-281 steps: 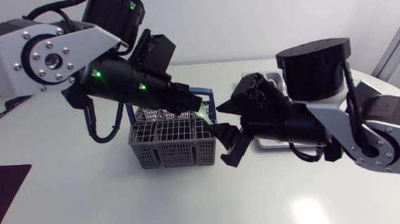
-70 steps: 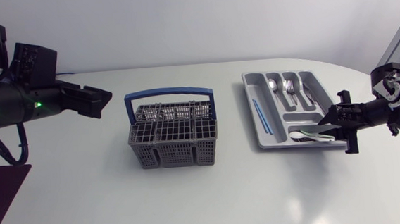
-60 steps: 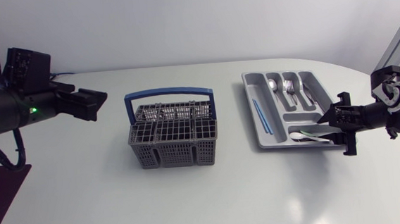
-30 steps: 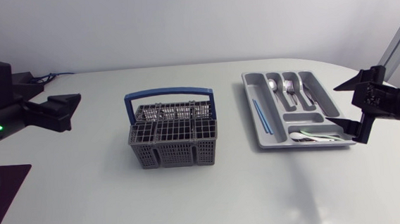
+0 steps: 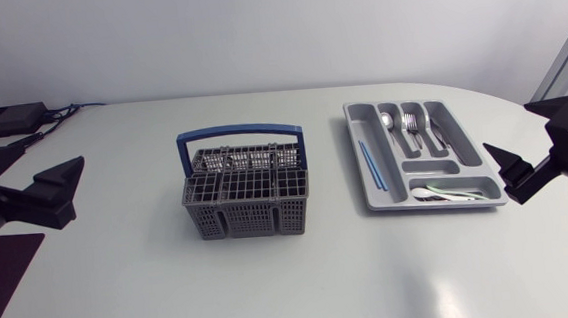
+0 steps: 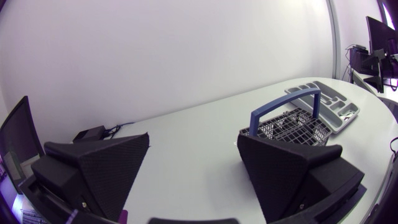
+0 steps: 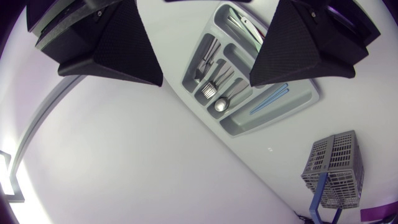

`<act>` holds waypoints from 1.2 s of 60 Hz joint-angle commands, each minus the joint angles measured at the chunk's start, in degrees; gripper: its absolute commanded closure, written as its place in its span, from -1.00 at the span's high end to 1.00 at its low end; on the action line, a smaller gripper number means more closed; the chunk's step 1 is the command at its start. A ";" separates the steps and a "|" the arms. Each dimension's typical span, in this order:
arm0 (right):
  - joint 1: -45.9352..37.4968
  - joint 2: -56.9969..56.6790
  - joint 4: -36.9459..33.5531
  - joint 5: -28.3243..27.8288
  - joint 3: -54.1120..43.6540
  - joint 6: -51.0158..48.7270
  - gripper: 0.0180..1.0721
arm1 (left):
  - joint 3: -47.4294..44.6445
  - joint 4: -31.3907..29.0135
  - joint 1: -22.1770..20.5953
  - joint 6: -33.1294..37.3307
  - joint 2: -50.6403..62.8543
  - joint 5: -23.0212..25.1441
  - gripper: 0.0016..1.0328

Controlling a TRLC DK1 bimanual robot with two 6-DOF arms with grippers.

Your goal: Unload the cutlery basket into the drawer organizer.

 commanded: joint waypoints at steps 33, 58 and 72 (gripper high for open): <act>2.60 -33.01 0.88 8.64 -14.88 22.50 0.91 | -9.79 1.38 0.19 -4.38 -13.17 0.18 0.92; 10.60 -40.35 -1.17 16.45 -21.13 34.38 0.91 | -18.82 5.69 -0.03 -9.27 -20.59 -1.35 0.92; 15.13 -44.51 -2.33 20.88 -24.67 41.10 0.91 | -23.93 8.13 -0.16 -12.05 -24.79 -2.22 0.92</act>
